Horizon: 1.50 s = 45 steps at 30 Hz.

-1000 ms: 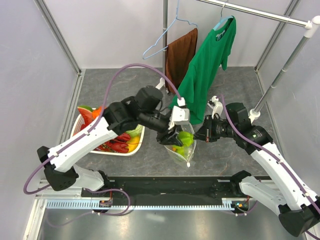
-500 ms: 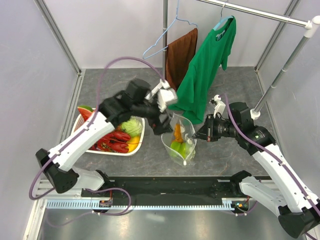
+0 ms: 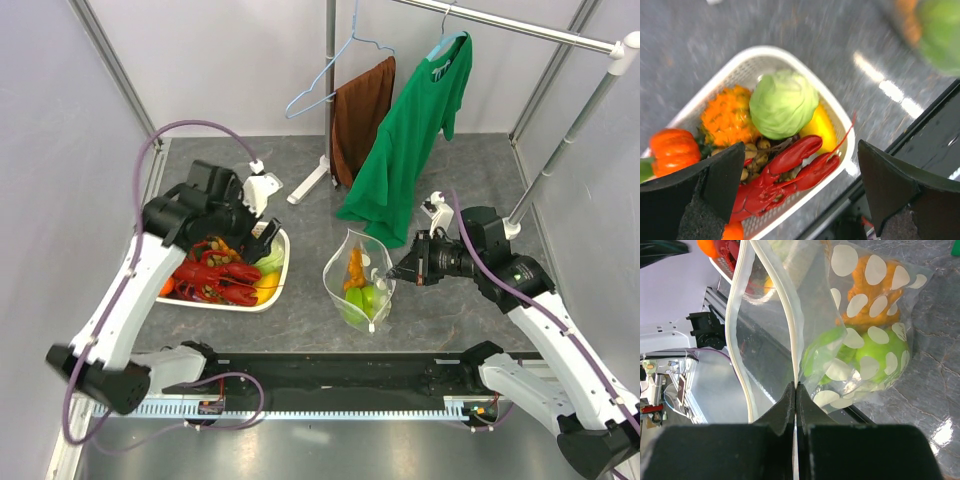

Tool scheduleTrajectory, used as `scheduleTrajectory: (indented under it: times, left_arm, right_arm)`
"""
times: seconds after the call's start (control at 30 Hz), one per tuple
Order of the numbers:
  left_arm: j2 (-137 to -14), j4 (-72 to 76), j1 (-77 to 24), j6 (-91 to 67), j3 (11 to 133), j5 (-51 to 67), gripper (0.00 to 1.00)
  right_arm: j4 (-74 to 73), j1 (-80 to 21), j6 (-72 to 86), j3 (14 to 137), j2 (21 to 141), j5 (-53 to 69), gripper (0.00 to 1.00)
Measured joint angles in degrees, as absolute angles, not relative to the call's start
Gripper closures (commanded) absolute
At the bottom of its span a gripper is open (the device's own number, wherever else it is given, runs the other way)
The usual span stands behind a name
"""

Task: Place the food in the zip-top bag and seal the zipper
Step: Pick up the fake vegetable from the bin.

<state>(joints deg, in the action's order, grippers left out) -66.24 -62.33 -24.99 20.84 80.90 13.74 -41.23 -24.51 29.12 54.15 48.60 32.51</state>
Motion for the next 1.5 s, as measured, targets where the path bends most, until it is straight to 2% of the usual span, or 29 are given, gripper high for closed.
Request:
scheduleTrajectory:
  times: [0.2, 0.4, 1.17, 1.23, 1.27, 1.4, 1.5]
  left_arm:
    - [-78.0, -65.6, -23.6, 22.7, 80.9, 11.9, 0.0]
    - [-84.5, -65.8, -23.6, 23.9, 81.4, 10.2, 0.0]
    - [-91.3, -59.3, -23.7, 26.3, 76.4, 8.1, 0.0]
    - [-91.3, -59.2, -23.8, 26.3, 76.4, 8.2, 0.04]
    - [-91.3, -59.1, -23.7, 26.3, 76.3, 8.3, 0.13]
    - [-91.1, -59.1, -23.7, 26.5, 76.2, 8.4, 0.31]
    - [-90.7, -59.5, -23.7, 26.6, 76.2, 8.4, 0.37]
  right_arm:
    - [-41.2, -24.5, 28.9, 54.2, 48.8, 32.5, 1.0]
    - [-41.3, -24.5, 28.7, 54.2, 48.8, 32.2, 1.0]
    - [-41.2, -24.5, 28.7, 53.7, 49.3, 32.3, 1.0]
    - [-41.2, -24.5, 28.7, 53.7, 49.4, 32.3, 1.0]
    - [-41.2, -24.5, 28.7, 53.7, 49.4, 32.3, 1.0]
    - [-41.2, -24.5, 28.7, 53.7, 49.4, 32.2, 1.0]
    - [-41.2, -24.5, 28.7, 53.7, 49.4, 32.2, 1.0]
